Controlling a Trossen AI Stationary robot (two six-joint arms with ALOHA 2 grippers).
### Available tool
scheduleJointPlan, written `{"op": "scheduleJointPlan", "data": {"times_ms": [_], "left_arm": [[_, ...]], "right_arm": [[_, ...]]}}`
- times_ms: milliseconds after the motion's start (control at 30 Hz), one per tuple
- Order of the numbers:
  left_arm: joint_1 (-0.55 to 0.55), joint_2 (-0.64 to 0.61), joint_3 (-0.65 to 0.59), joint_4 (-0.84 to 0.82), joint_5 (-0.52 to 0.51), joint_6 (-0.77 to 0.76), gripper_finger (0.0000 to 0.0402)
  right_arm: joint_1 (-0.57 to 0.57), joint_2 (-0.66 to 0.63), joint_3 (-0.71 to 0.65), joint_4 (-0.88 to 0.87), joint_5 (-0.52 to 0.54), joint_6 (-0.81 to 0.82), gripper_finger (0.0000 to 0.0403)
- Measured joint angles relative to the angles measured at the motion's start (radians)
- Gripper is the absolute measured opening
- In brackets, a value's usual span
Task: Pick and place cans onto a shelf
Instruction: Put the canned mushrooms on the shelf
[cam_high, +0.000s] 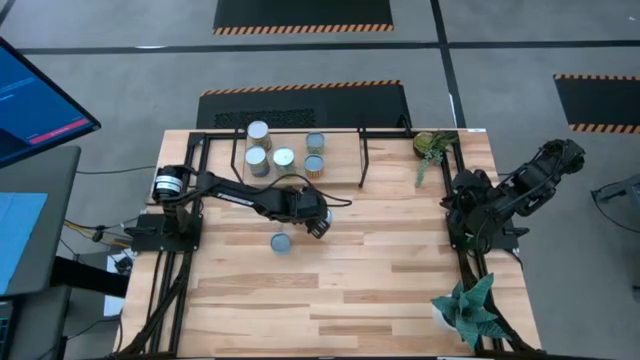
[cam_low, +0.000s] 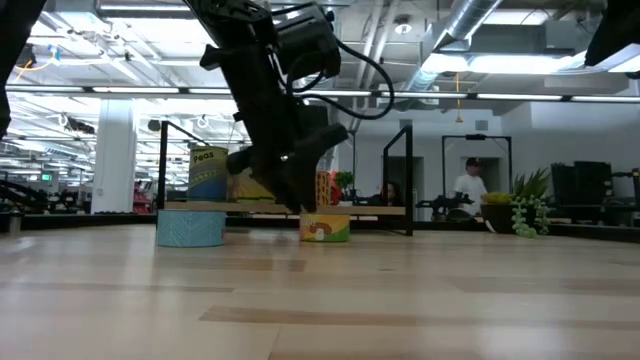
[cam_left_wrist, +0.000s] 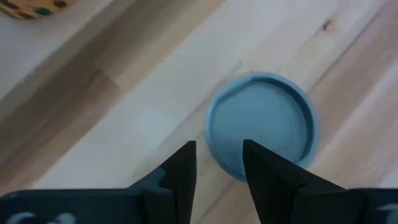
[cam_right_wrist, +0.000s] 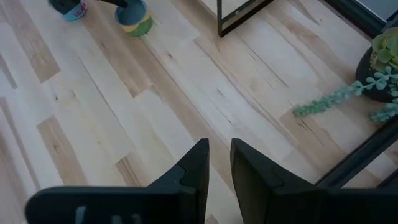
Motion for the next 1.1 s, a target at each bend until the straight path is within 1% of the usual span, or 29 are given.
{"op": "scheduleJointPlan", "data": {"times_ms": [133,267,433,500,600,633,700,800,933,1100], "left_arm": [[0.0,0.003,0.0,-0.017,-0.009,0.0,0.0119],[-0.002,0.042,-0.003,-0.004,0.043,-0.021,0.0119],[-0.006,0.06,-0.003,0.057,0.073,-0.038,0.0114],[-0.006,0.052,0.0,0.068,0.084,-0.037,0.0094],[-0.003,0.054,0.023,0.063,0.123,-0.004,0.003],[-0.003,0.055,0.033,0.059,0.135,0.009,0.0016],[0.001,0.058,0.054,0.049,0.17,0.036,0.0007],[0.009,0.06,0.096,0.047,0.192,0.07,0.0002],[0.033,0.049,0.199,0.016,0.192,0.165,0.0001],[0.085,0.049,0.365,-0.137,0.173,0.334,0.0001]], "right_arm": [[0.0,-0.001,0.0,-0.002,0.0,0.0,0.0092],[0.0,0.0,0.0,-0.006,-0.001,0.0,0.0092],[0.0,0.0,0.0,-0.008,-0.002,-0.001,0.0092],[0.0,0.0,0.0,-0.008,-0.002,-0.003,0.0092],[0.0,0.0,0.0,-0.008,-0.002,-0.004,0.0092],[0.0,0.0,0.0,-0.008,-0.002,-0.003,0.0092],[0.0,0.0,0.0,-0.008,-0.002,-0.003,0.0092],[0.0,0.0,0.0,-0.008,-0.001,-0.003,0.0092],[0.0,0.0,0.0,-0.007,-0.001,-0.001,0.0092],[0.0,0.002,0.0,-0.007,-0.001,0.0,0.0092]]}}
